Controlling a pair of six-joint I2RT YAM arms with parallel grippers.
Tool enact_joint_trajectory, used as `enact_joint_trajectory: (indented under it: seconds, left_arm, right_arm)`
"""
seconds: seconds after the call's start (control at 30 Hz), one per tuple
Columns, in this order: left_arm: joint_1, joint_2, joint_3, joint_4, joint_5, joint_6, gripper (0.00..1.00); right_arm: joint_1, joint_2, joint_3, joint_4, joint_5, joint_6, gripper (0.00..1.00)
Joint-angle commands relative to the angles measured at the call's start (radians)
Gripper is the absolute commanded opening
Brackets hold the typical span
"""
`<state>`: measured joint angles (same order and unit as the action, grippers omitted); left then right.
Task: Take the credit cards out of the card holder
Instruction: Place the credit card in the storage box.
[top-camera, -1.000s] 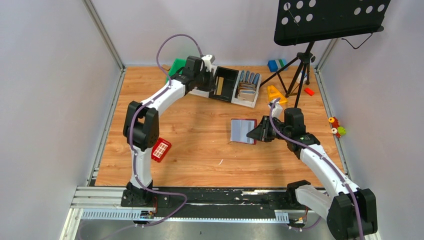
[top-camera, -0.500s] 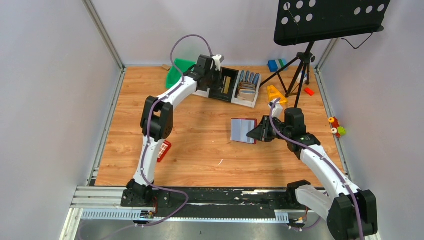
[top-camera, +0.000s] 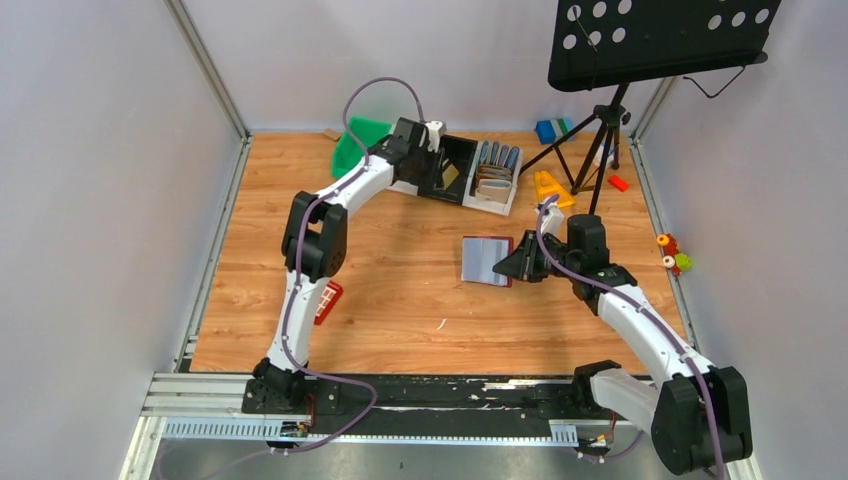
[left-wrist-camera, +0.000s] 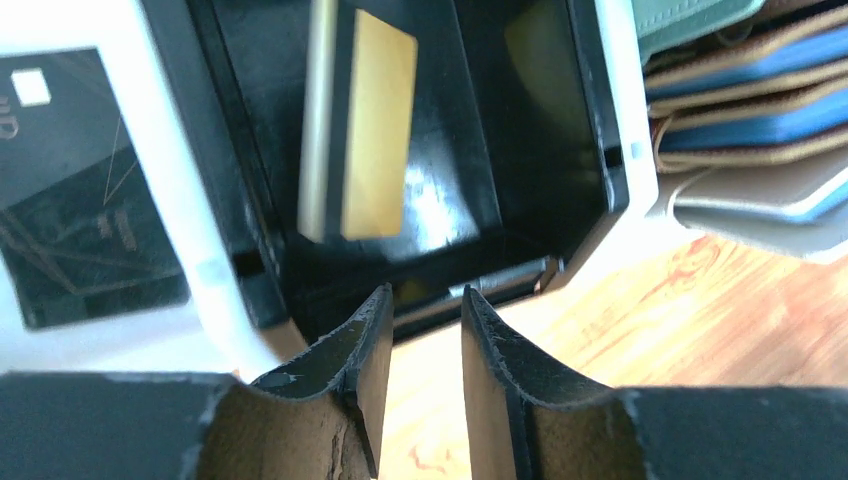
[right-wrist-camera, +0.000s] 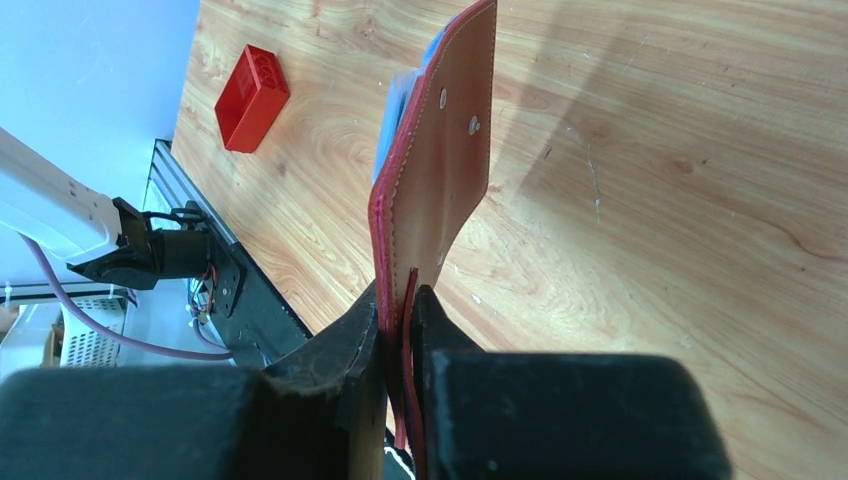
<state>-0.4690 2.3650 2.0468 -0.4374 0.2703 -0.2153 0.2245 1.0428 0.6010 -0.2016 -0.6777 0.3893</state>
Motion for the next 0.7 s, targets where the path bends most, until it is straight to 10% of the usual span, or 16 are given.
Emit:
enact_joint_trajectory:
  seconds: [0.0, 0.67]
  left_arm:
    - [-0.010, -0.199, -0.045, 0.002, -0.031, 0.056, 0.39]
    - [-0.113, -1.131, -0.906, 0.125, -0.098, -0.102, 0.49]
  right_arm:
    - [-0.005, 0.008, -0.001, 0.090, -0.041, 0.016, 0.00]
    - [-0.006, -0.079, -0.044, 0.129, -0.059, 0.087, 0.00]
